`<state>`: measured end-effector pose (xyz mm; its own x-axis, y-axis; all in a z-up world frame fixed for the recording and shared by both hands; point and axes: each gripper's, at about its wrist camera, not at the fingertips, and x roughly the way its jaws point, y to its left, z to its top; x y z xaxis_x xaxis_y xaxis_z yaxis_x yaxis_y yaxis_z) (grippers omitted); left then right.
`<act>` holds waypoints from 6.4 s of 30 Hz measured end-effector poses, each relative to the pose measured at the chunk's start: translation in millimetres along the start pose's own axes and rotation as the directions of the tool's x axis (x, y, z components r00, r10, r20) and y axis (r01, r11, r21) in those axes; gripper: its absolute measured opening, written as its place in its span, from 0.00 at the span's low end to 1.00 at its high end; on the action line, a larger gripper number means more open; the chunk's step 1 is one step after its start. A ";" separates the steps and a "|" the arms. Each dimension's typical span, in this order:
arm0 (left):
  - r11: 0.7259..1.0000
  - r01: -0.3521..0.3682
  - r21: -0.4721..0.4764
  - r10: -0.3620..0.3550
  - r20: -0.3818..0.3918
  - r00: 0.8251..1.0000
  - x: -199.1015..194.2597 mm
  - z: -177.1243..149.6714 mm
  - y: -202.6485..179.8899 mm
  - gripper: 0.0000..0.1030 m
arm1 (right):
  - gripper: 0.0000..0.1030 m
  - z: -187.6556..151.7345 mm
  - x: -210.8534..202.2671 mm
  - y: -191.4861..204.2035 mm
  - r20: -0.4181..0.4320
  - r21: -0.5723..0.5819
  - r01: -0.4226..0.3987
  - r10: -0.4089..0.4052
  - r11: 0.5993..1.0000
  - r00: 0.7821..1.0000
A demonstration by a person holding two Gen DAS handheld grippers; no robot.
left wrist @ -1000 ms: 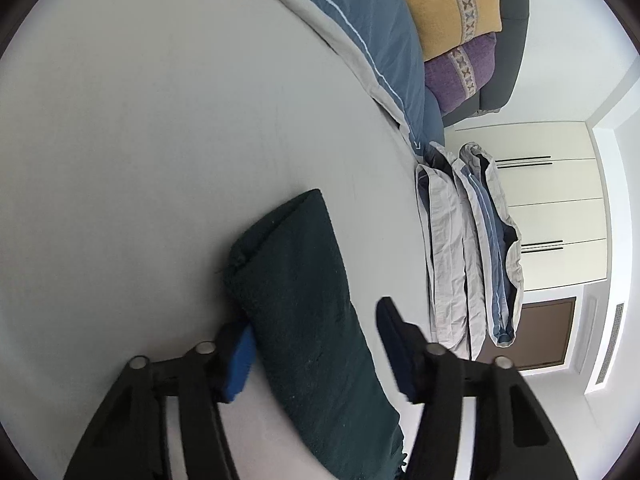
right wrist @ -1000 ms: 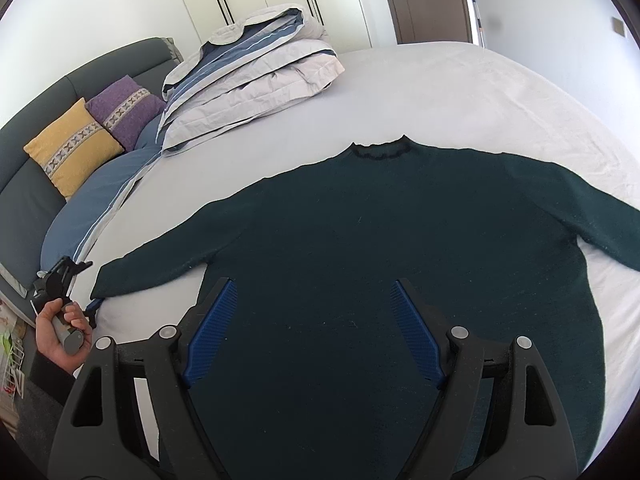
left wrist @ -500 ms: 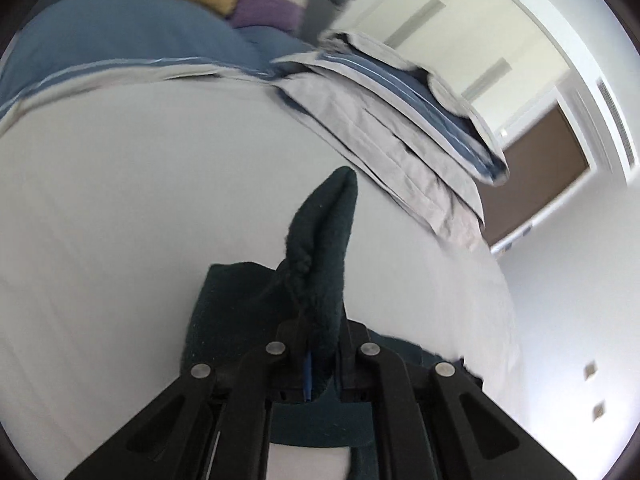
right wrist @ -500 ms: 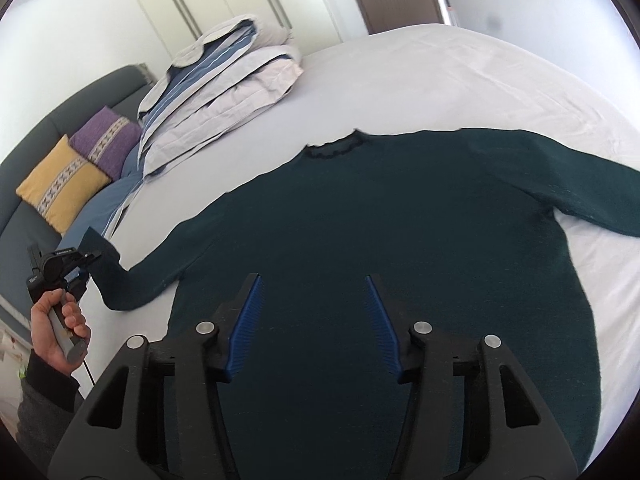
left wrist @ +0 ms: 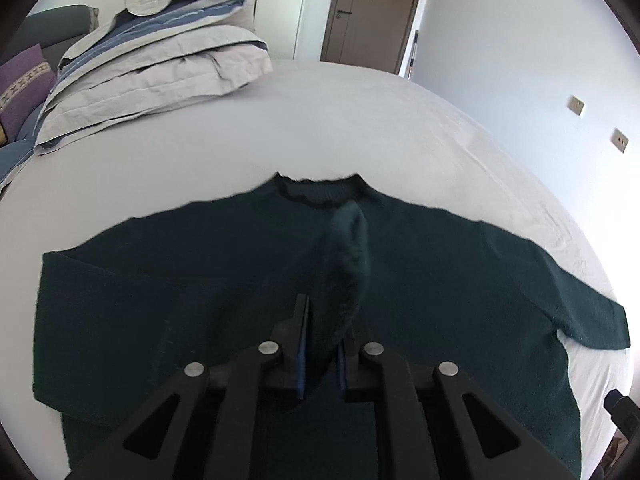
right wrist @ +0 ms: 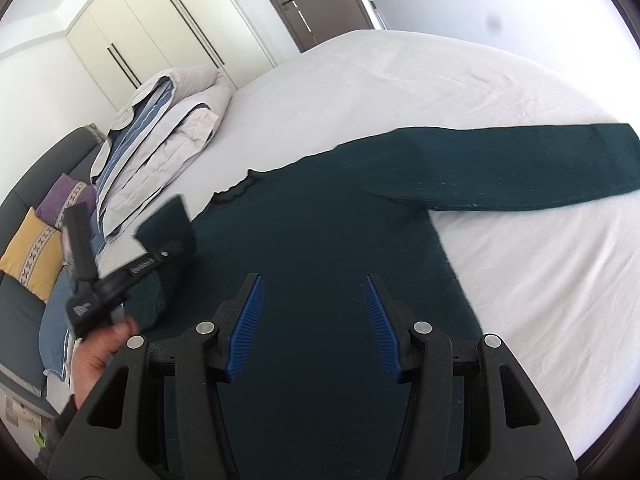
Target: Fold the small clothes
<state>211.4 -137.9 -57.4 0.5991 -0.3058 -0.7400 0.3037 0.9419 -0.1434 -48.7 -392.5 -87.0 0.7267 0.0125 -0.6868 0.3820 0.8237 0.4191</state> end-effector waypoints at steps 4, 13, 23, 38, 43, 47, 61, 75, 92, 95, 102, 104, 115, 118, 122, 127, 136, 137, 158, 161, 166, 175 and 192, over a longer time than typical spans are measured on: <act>0.998 -0.033 0.061 0.039 -0.091 0.995 20.7 -14.7 -19.5 0.68 | 0.49 -0.4 5.0 -15.0 -0.026 0.032 0.010 -0.009 0.999 1.000; 0.995 0.070 -0.070 -0.071 -0.010 0.997 -54.6 -33.0 47.7 1.00 | 0.50 20.5 53.7 3.8 -0.161 0.065 -0.126 0.135 0.990 0.978; 0.946 0.059 -0.318 -0.044 0.055 0.998 -93.7 -51.4 173.8 0.72 | 0.53 55.6 201.5 92.3 -0.408 0.122 -0.294 0.317 0.948 0.856; 0.880 0.023 -0.475 0.014 0.074 0.997 -79.9 -26.0 274.7 0.62 | 0.07 63.0 276.5 124.7 -0.434 -0.105 -0.186 0.123 0.977 0.892; 0.884 -0.010 -0.468 0.023 0.022 1.000 -53.4 -8.2 282.6 0.62 | 0.06 64.7 257.8 112.0 -0.413 -0.117 -0.198 0.133 0.973 0.901; 0.892 -0.026 -0.451 0.026 -0.007 1.000 -34.7 5.7 282.2 0.60 | 0.06 71.3 242.4 101.8 -0.387 -0.141 -0.190 0.122 0.972 0.914; 0.908 -0.051 -0.417 0.026 -0.064 0.998 -8.9 16.2 269.5 0.55 | 0.06 93.4 229.0 64.4 -0.306 -0.165 -0.090 0.036 0.982 0.951; 0.931 -0.086 -0.354 0.045 -0.123 0.991 26.1 27.6 256.5 0.19 | 0.06 82.7 216.2 47.5 -0.289 -0.148 -0.064 0.018 0.987 0.957; 0.980 -0.124 -0.157 0.113 -0.076 0.991 14.9 28.7 233.4 0.09 | 0.05 79.8 214.1 23.0 -0.274 -0.055 -0.089 0.071 0.994 0.959; 0.982 -0.105 -0.158 0.105 -0.012 0.994 -17.2 21.2 224.7 0.28 | 0.08 83.1 209.2 15.0 -0.271 0.009 -0.129 0.127 0.992 0.954; 0.989 -0.095 -0.113 0.091 -0.042 0.995 -35.2 -9.3 206.1 0.36 | 0.51 81.6 198.6 25.0 -0.284 -0.047 -0.151 0.131 0.987 0.950; 0.989 -0.105 -0.103 0.097 -0.078 0.992 -25.9 -18.8 204.0 0.36 | 0.51 77.6 204.7 32.8 -0.312 -0.095 -0.128 0.092 0.987 0.946; 0.984 -0.126 -0.126 0.115 -0.095 0.989 -14.1 -29.9 205.7 0.37 | 0.06 92.0 237.4 58.7 -0.299 -0.259 -0.057 -0.024 0.964 0.954; 0.983 -0.124 -0.132 0.112 -0.090 0.990 -13.2 -31.8 206.8 0.37 | 0.05 96.7 228.1 65.6 -0.254 -0.286 -0.049 -0.027 0.957 0.967; 0.984 -0.132 -0.120 0.122 -0.086 0.989 -13.2 -32.4 204.4 0.38 | 0.05 109.9 218.6 70.4 -0.212 -0.283 -0.052 -0.010 0.958 0.977; 0.983 -0.147 -0.109 0.139 -0.078 0.987 -11.2 -34.0 202.2 0.38 | 0.05 105.1 242.8 62.1 -0.271 -0.297 -0.015 -0.069 0.955 0.960; 0.983 -0.150 -0.109 0.143 -0.068 0.987 -8.2 -35.0 203.4 0.39 | 0.10 105.1 226.6 49.4 -0.239 -0.228 -0.002 -0.054 0.974 0.969; 0.982 -0.151 -0.110 0.144 -0.064 0.987 -7.7 -35.5 203.5 0.39 | 0.10 105.9 215.5 48.4 -0.214 -0.212 -0.008 -0.039 0.977 0.976; 0.976 -0.130 -0.174 0.153 0.129 0.980 -108.4 -38.5 177.2 0.72 | 0.79 76.5 11.5 -123.6 0.189 0.083 0.033 -0.049 0.996 0.981; 0.984 -0.090 -0.153 0.120 0.202 0.972 -137.7 -46.7 147.6 0.90 | 0.79 65.2 -32.0 -215.9 0.219 0.332 0.077 -0.156 0.940 0.963; 0.995 -0.048 -0.091 0.067 0.229 0.971 -154.2 -58.9 97.9 0.99 | 0.77 34.8 -81.0 -334.2 0.233 0.640 0.075 -0.285 0.765 0.930; 0.999 0.014 -0.051 -0.005 0.164 0.986 -137.9 -58.0 53.8 0.99 | 0.52 41.9 -65.6 -352.5 0.254 0.656 -0.009 -0.209 0.755 0.944; 0.972 0.138 -0.188 -0.120 0.106 0.987 -126.5 -59.9 84.9 0.92 | 0.07 100.0 1.5 -91.3 0.201 0.186 0.039 -0.077 0.982 0.977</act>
<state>117.0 -10.9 -15.3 0.6334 -0.4293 -0.6438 0.2386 0.8998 -0.3653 -25.4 -524.4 -66.9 0.7949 -0.1650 -0.5839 0.5096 0.7037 0.4950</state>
